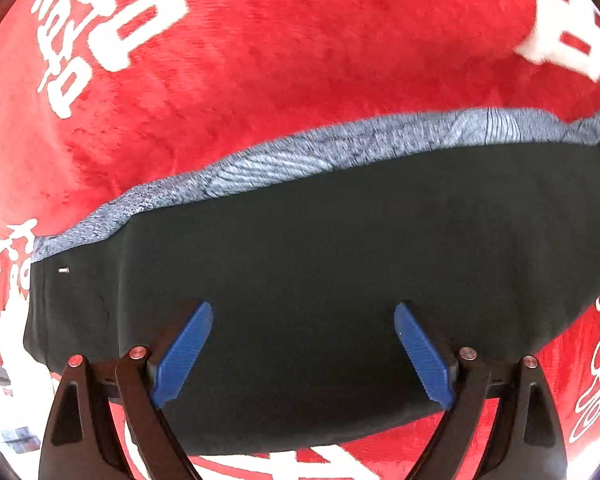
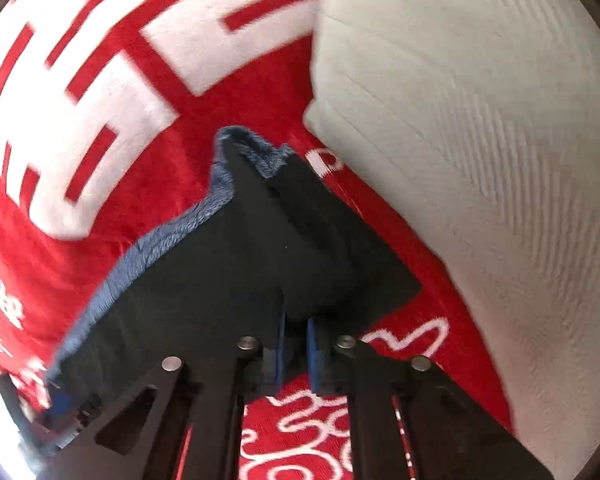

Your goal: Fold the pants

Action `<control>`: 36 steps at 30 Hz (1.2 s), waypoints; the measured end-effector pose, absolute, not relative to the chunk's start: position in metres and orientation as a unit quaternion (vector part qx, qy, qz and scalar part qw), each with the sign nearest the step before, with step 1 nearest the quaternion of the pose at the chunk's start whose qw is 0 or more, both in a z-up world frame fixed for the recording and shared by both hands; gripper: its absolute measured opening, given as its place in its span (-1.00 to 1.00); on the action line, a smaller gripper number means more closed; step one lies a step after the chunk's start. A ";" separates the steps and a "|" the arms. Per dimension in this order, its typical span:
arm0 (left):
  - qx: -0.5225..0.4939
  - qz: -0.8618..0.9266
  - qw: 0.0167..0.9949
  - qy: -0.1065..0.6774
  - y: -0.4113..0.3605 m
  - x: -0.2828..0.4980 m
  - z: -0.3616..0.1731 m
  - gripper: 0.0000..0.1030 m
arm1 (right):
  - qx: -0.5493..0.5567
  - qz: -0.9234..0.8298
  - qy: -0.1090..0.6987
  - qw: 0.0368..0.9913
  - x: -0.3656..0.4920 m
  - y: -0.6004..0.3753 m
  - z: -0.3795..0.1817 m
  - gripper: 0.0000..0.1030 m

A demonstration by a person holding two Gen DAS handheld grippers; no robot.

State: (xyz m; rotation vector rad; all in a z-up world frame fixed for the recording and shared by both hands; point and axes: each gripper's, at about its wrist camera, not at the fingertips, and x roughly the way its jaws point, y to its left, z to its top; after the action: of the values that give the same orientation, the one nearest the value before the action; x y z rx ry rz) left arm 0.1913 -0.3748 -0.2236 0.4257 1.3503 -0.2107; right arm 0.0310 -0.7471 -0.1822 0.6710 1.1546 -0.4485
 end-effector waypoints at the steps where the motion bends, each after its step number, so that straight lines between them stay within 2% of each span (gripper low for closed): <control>1: 0.199 -0.099 0.752 0.620 -0.377 0.189 -0.225 0.82 | 0.285 -0.208 0.536 0.767 0.029 -0.744 -0.180 -0.84; 4: 0.208 -0.103 0.752 0.617 -0.389 0.182 -0.223 0.82 | 0.283 -0.208 0.562 0.749 0.016 -0.746 -0.188 -0.77; 5: 0.210 -0.106 0.752 0.615 -0.392 0.182 -0.221 0.82 | 0.295 -0.207 0.565 0.742 0.013 -0.750 -0.190 -0.68; 6: 0.211 -0.107 0.755 0.611 -0.393 0.182 -0.219 0.82 | 0.310 -0.215 0.559 0.738 0.007 -0.755 -0.186 -0.46; 8: 0.211 -0.109 0.761 0.604 -0.393 0.183 -0.219 0.82 | 0.300 -0.237 0.537 0.752 0.005 -0.757 -0.163 -0.42; 10: 0.207 -0.108 0.758 0.609 -0.397 0.184 -0.223 0.82 | 0.271 -0.224 0.496 0.794 0.009 -0.750 -0.132 -0.42; 12: 0.204 -0.103 0.755 0.614 -0.396 0.184 -0.228 0.82 | 0.248 -0.177 0.498 0.812 0.032 -0.740 -0.127 -0.42; 15: 0.198 -0.098 0.761 0.610 -0.398 0.179 -0.231 0.82 | 0.233 -0.125 0.522 0.811 0.080 -0.727 -0.151 -0.44; 19: 0.185 -0.100 0.761 0.614 -0.389 0.181 -0.232 0.82 | 0.212 -0.145 0.555 0.791 0.126 -0.746 -0.199 -0.44; 22: 0.177 -0.102 0.761 0.616 -0.381 0.186 -0.238 0.82 | 0.180 -0.191 0.554 0.790 0.133 -0.765 -0.206 -0.72; 25: 0.165 -0.102 0.759 0.621 -0.373 0.192 -0.243 0.82 | 0.196 -0.242 0.543 0.780 0.124 -0.780 -0.191 -0.72; 29: 0.164 -0.091 0.771 0.608 -0.368 0.196 -0.232 0.82 | 0.188 -0.191 0.537 0.800 0.107 -0.744 -0.159 -0.52; 32: 0.162 -0.090 0.764 0.618 -0.366 0.199 -0.237 0.82 | 0.168 -0.158 0.534 0.814 0.088 -0.701 -0.151 0.25; 36: 0.147 -0.091 0.758 0.629 -0.356 0.206 -0.252 0.82 | 0.133 -0.150 0.606 0.770 0.073 -0.664 -0.201 0.27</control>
State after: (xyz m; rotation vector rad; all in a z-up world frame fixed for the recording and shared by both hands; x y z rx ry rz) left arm 0.2058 -0.3560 -0.2518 0.3197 1.3714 -0.1977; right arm 0.0729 -0.6635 -0.2014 0.2875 1.3140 -0.3246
